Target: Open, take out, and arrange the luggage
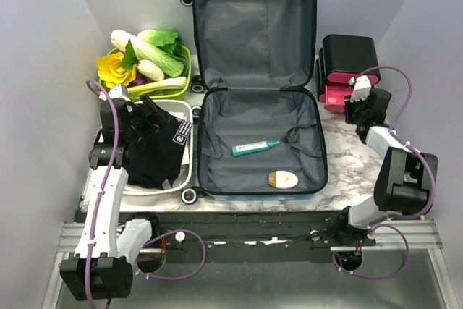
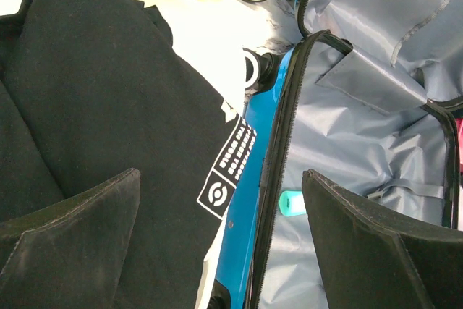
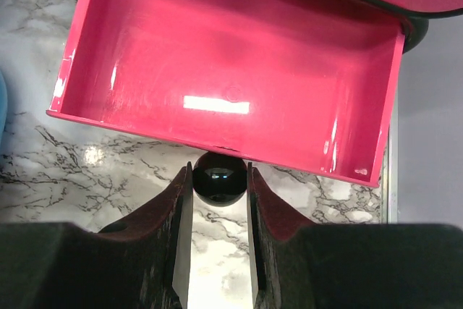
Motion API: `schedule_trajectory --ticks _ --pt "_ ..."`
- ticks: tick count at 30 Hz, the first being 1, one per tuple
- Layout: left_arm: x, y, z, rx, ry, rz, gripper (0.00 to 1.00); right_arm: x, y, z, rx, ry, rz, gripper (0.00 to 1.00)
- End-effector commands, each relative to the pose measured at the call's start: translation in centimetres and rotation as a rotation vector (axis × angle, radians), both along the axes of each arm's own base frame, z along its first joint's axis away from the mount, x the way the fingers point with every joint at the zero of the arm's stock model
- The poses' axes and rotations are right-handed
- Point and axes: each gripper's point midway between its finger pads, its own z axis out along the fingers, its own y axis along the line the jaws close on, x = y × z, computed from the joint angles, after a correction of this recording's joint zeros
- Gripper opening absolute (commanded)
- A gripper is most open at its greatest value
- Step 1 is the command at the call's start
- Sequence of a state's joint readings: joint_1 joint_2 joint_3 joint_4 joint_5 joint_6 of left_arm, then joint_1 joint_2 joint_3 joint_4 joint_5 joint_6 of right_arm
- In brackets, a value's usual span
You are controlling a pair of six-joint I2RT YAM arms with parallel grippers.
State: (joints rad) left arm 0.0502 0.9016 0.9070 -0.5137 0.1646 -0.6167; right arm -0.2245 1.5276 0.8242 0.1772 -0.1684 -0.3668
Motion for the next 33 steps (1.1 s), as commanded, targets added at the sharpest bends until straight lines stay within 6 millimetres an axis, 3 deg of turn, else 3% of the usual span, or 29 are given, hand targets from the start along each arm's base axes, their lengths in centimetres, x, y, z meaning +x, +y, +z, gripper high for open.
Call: schedule_trajectory --ticks 1,2,5,8,11,12,15,16,17,18,20,21,23,25,26,27,29,30,32,33 --pt "0.2 -0.2 1.7 0.006 -0.051 -0.018 0.99 -1.9 -0.4 -0.9 -0.026 0.065 -0.021 0.28" --pt "0.2 -0.2 1.7 0.006 -0.051 -0.016 0.99 -1.9 -0.4 -0.9 -0.024 0.063 -0.022 0.44" --pt "0.1 -0.2 1.8 0.006 -0.053 -0.016 0.99 -2.0 -0.1 -0.3 -0.009 0.061 -0.013 0.65" --pt "0.0 -0.2 1.9 0.007 -0.056 -0.016 0.99 -2.6 0.9 0.6 0.015 0.054 0.025 0.74" --pt "0.1 -0.1 1.8 0.009 -0.051 -0.011 0.99 -3.9 2.5 3.4 0.038 0.010 0.087 0.91" --pt "0.0 -0.1 1.8 0.010 -0.048 -0.013 0.99 -4.7 3.0 5.4 0.035 -0.030 0.103 0.98" --pt "0.0 -0.1 1.6 0.013 -0.041 -0.013 0.99 -6.2 6.7 8.9 0.066 -0.138 0.261 1.00" --pt "0.0 0.0 1.5 0.011 -0.038 -0.011 0.99 -7.3 9.7 11.3 0.096 -0.219 0.405 1.00" --pt "0.0 -0.1 1.5 0.010 -0.038 -0.015 0.99 -7.8 11.6 12.1 0.068 -0.251 0.520 1.00" --pt "0.1 -0.2 1.5 0.008 -0.040 -0.020 0.99 -9.4 15.6 11.8 0.068 -0.224 0.688 1.00" --pt "0.1 -0.3 1.4 0.006 -0.034 -0.024 0.99 -10.0 19.4 11.5 -0.027 -0.209 0.846 1.00" --pt "0.0 -0.3 1.3 0.007 -0.029 -0.026 0.99 -11.9 22.8 10.2 -0.034 -0.143 0.970 1.00" --pt "-0.1 -0.2 1.5 0.011 -0.031 -0.023 0.99 -12.2 25.1 7.8 -0.066 -0.049 1.074 1.00" --pt "-0.2 -0.2 1.3 0.014 -0.028 -0.022 0.99 -13.1 27.7 6.9 -0.088 0.017 1.176 1.00" --pt "-0.3 -0.1 1.4 0.014 -0.028 -0.020 0.99 -12.8 28.4 4.9 -0.113 0.081 1.203 0.99" --pt "-0.3 -0.1 1.4 0.015 -0.027 -0.022 0.99 -13.3 30.1 4.6 -0.138 0.113 1.261 0.99" --pt "-0.3 -0.4 1.7 0.007 -0.027 -0.037 0.99 -13.0 31.1 3.0 -0.195 0.183 1.295 0.97" --pt "-0.3 -0.5 1.6 0.012 -0.024 -0.047 0.99 -13.2 31.9 0.4 -0.196 0.280 1.325 0.96" --pt "-0.3 -0.4 1.8 0.019 -0.019 -0.048 0.99 -11.7 33.0 0.2 -0.233 0.303 1.329 0.92" --pt "-0.4 -0.4 1.7 0.022 -0.015 -0.046 0.99 -12.1 33.4 -1.7 -0.241 0.369 1.351 0.90"
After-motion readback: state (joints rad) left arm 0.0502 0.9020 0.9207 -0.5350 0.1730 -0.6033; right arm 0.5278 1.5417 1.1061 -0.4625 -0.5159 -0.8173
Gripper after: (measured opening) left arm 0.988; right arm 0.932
